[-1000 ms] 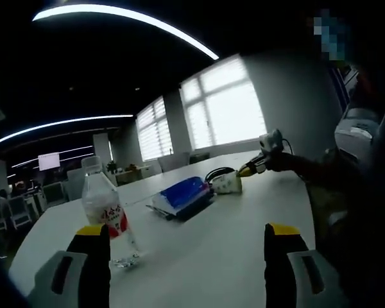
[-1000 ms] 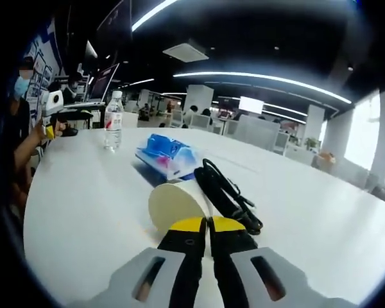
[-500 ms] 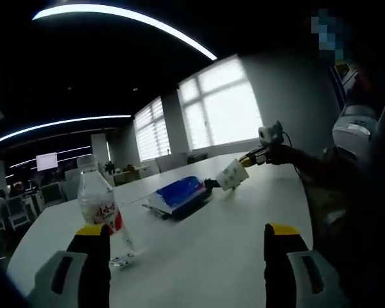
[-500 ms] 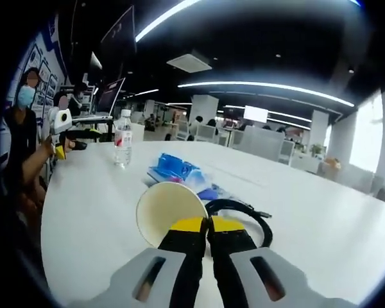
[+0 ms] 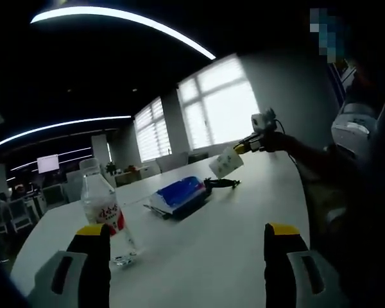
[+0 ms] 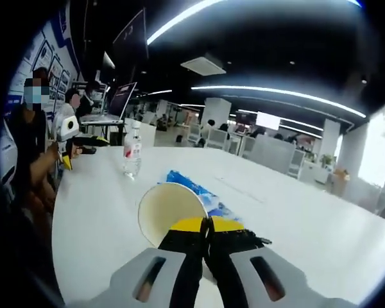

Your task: Arrange the tabletop items into an orderly group along one side of the table until the central work area is clear of visible clutter.

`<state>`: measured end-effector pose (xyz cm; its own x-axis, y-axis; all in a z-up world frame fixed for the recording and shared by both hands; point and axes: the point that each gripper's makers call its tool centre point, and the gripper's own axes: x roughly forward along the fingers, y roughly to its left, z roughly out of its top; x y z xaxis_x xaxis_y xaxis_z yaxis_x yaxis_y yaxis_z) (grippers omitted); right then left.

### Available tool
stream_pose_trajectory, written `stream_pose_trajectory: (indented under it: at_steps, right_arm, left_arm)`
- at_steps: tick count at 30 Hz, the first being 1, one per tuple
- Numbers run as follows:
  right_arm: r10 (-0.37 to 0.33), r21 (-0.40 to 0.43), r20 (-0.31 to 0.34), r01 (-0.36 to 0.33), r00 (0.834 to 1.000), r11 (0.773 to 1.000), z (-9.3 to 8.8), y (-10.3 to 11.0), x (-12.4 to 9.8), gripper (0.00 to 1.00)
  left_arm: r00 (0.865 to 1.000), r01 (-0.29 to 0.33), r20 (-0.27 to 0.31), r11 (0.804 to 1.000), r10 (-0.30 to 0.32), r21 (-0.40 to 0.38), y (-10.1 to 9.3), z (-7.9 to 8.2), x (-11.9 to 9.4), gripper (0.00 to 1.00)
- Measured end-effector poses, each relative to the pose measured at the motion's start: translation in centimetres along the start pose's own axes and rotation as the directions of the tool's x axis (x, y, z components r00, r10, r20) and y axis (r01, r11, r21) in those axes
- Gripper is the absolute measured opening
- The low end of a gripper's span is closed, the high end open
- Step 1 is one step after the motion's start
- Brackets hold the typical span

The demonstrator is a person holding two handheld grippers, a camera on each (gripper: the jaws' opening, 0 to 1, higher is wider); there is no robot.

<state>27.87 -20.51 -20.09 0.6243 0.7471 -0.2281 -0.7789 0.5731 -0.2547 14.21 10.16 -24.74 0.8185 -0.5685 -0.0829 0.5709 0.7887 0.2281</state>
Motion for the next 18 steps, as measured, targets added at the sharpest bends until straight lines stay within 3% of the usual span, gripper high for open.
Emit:
stream_pose_trajectory:
  at_steps: [10,18]
  right_arm:
    - [0.109,-0.067,-0.049,-0.113,0.993,0.991,2.5,1.0,1.7,0.0]
    - [0.214,-0.106,-0.118,-0.227,0.97,0.968,4.3,2.0,4.2,0.0]
  left_arm:
    - [1.0,0.005,0.004,1.0,-0.005,0.0,-0.3,0.2,0.0,1.0]
    - [1.0,0.014,0.003,1.0,-0.014,0.006,-0.7,0.3,-0.1,1.0]
